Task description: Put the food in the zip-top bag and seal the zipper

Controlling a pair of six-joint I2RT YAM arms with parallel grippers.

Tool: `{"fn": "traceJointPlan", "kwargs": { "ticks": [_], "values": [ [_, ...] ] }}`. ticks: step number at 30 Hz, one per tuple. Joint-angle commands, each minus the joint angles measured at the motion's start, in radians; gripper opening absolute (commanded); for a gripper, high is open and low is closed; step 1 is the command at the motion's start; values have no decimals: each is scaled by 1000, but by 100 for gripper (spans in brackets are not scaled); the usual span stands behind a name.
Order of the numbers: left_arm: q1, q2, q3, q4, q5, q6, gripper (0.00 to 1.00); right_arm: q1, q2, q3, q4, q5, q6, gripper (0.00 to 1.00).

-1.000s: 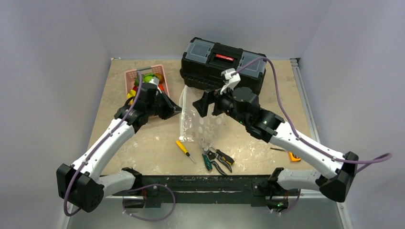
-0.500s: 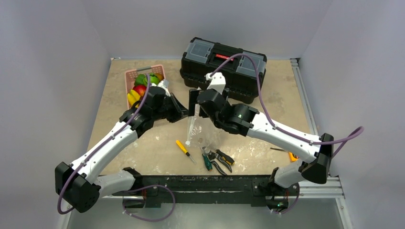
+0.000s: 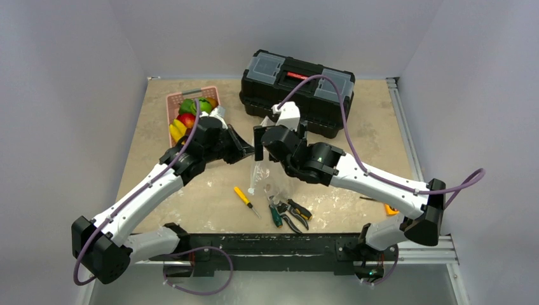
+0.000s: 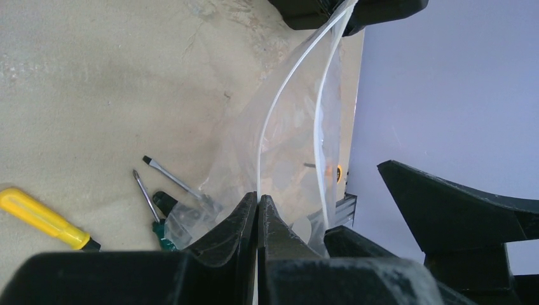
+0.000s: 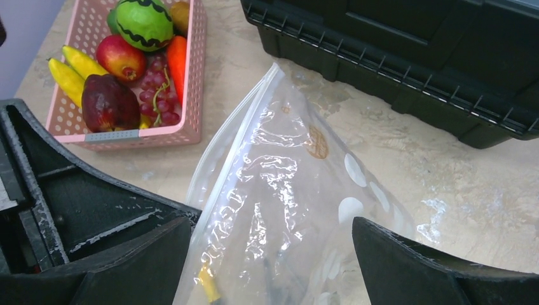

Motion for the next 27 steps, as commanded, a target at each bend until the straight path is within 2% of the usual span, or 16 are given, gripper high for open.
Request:
{"fn": "traceJointPlan", "kwargs": {
  "ticks": [1,7,10,18,23,27],
  "values": [
    [-15,-21,11,25,-26,-14,0,26,19,36,-10,50,-8,98],
    [-38,-11,32,7,-53,-15,0,33,48,65,-6,79,-36,94],
    [-46,-9,48,-12,-67,-21,0,34,74,90,-51,99,3,93],
    [-60,7,66,-37,-98,-18,0,64,85,153,-62,122,16,96],
    [-60,3,76,-65,-122,-19,0,65,113,92,-100,172,73,95],
    [-61,-14,74,-103,-166,-25,0,65,120,69,-148,232,102,91]
  ]
}}
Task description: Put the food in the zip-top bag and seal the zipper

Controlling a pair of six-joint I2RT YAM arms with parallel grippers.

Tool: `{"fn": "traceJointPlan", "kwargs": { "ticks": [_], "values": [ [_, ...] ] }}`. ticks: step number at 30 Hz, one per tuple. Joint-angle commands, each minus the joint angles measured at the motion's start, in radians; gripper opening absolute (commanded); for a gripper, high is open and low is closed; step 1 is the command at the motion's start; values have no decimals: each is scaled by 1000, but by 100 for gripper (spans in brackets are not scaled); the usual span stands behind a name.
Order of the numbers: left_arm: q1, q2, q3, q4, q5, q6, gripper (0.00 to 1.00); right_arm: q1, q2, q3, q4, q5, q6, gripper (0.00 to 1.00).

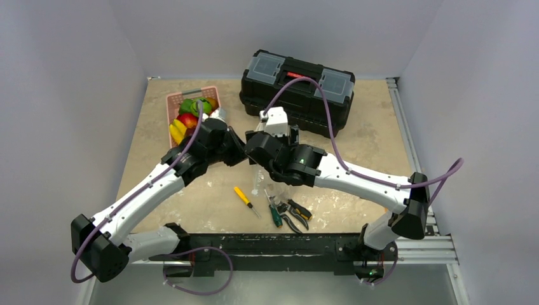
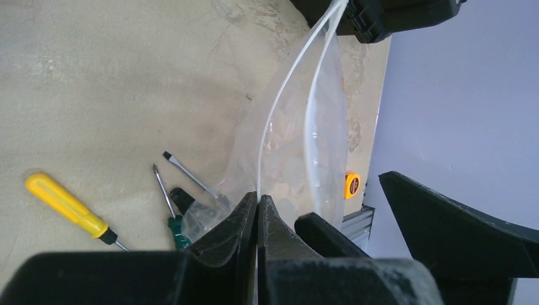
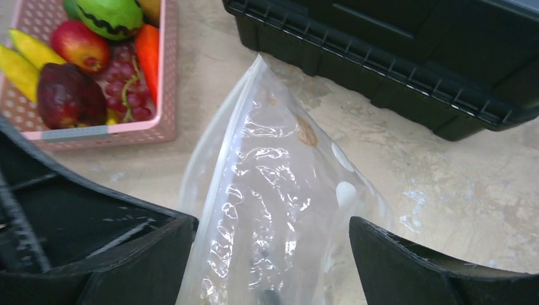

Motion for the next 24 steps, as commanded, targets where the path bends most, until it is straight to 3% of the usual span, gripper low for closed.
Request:
{"fn": "traceJointPlan", "kwargs": {
  "ticks": [1,12,21,24],
  "values": [
    [-4,-26,44,-36,-72,-12,0,1,9,-18,-78,118,61,87],
    [-5,-40,56,-128,-150,-31,0,1,-34,-8,-115,205,-15,60],
    [-6,-53,61,-129,-131,-28,0,-5,-55,-7,-22,122,-95,63],
    [-6,-53,64,-126,-122,-26,0,-5,-51,52,9,6,-129,69]
  ]
}}
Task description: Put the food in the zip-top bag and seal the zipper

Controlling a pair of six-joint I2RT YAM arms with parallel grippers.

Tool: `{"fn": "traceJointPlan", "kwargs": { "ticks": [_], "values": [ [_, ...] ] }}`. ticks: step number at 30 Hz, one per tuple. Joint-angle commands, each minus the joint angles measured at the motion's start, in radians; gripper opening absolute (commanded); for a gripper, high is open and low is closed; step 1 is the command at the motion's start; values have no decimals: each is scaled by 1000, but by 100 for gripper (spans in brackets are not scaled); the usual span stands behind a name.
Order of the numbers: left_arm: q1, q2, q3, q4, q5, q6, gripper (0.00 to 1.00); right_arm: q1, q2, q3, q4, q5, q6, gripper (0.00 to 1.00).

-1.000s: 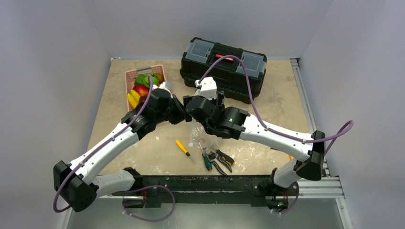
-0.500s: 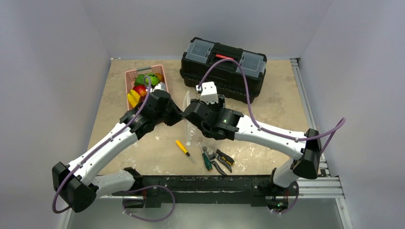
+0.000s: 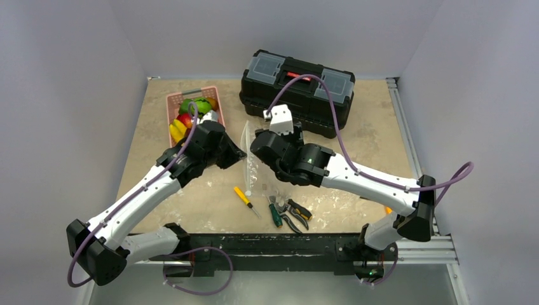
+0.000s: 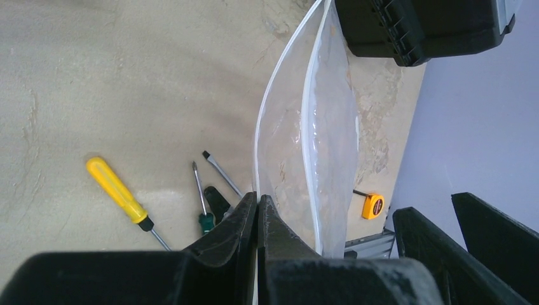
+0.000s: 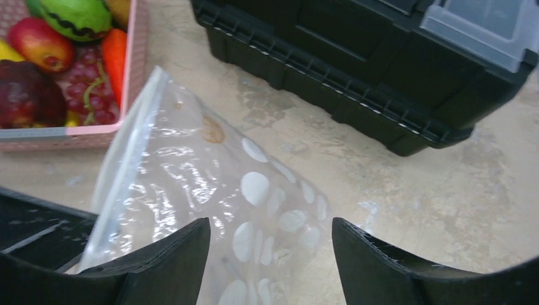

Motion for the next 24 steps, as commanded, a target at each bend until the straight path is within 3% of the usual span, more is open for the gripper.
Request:
{"fn": "traceJointPlan", "kwargs": {
  "ticks": [1,5,11,24],
  "values": [
    [-4,-24,46,14,3,-7,0,-3,-12,95,90,-173,-56,71],
    [-4,-33,43,42,30,-23,0,-1,-2,125,170,-331,-35,74],
    [-15,-57,42,61,62,-66,0,0,68,180,117,-357,3,77],
    [-22,-69,50,33,34,-112,0,5,154,208,-41,-240,38,70]
  ]
}}
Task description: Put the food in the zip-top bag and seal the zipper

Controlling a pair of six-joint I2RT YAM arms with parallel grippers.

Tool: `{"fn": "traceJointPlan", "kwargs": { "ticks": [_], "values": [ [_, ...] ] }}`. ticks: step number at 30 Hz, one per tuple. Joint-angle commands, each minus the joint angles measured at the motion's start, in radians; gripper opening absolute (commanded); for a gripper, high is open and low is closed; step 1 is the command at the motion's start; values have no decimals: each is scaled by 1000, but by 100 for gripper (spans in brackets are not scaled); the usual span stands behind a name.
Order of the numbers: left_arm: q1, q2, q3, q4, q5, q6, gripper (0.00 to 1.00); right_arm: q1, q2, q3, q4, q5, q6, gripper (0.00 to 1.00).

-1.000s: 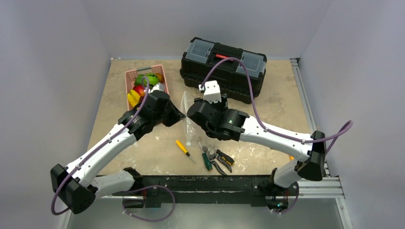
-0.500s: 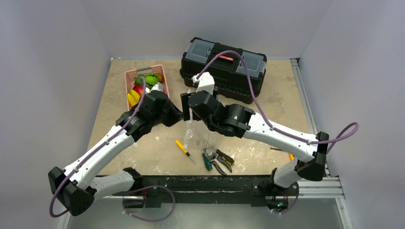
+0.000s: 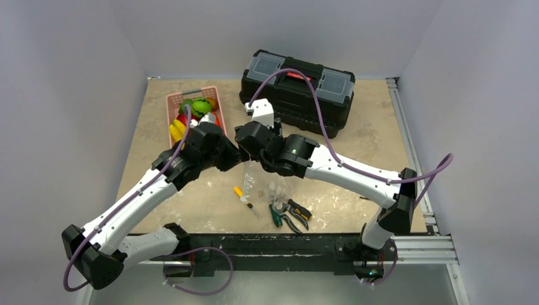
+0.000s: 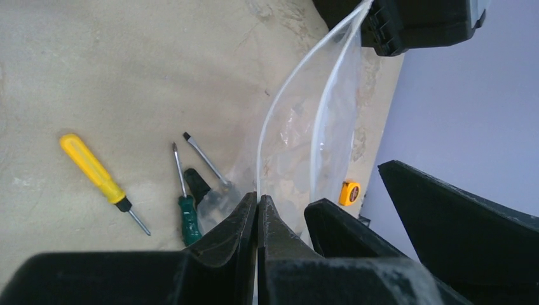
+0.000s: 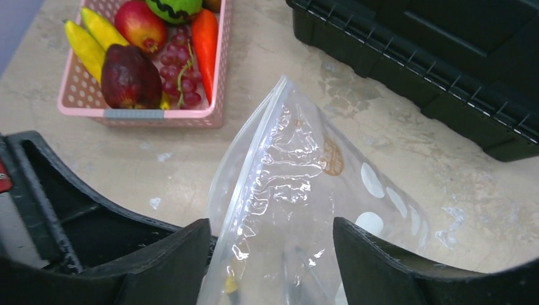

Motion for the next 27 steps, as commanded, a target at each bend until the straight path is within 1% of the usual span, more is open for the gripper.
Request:
{"fn": "traceJointPlan", "kwargs": {
  "ticks": [1,3,4,6,8,10,12,14,17,20,21,22,23,25,26,27],
  "values": [
    [-13,-31,45,66,-8,-40,0,13,8,-5,-57,11,27,70],
    [-13,-36,46,64,-13,-43,0,13,-7,-32,-43,-45,44,71],
    [-13,-40,44,68,-12,-42,0,13,-20,-53,-8,-93,42,72],
    [-14,-46,39,71,-13,-44,0,13,-55,-101,56,-120,33,72],
    [-12,-57,36,68,-20,-44,0,13,-67,-110,57,-64,19,71],
    [-13,-66,36,56,-33,-40,0,13,-55,-89,1,30,16,71],
    [-13,-71,37,40,-47,-36,0,13,-39,-61,-68,76,32,70],
    [-13,-73,38,29,-57,-33,0,13,-27,-41,-110,103,34,63],
    [-13,-71,31,23,-66,-32,0,14,-25,-30,-126,115,26,52],
    [-13,-65,31,19,-69,-27,0,14,-35,-42,-125,123,11,38],
    [-13,-65,33,17,-69,-26,0,14,-42,-50,-121,129,7,35],
    [-13,-66,32,16,-69,-24,0,14,-50,-64,-110,125,1,30],
    [-13,-67,31,15,-69,-22,0,14,-61,-88,-87,120,-12,22],
    [-13,-69,29,16,-64,-21,0,12,-98,-157,3,119,-70,4],
    [-13,-69,27,18,-58,-18,0,11,-122,-198,68,110,-102,0],
    [-13,-69,27,27,-48,-10,0,7,-144,-234,128,93,-127,0]
  ]
}}
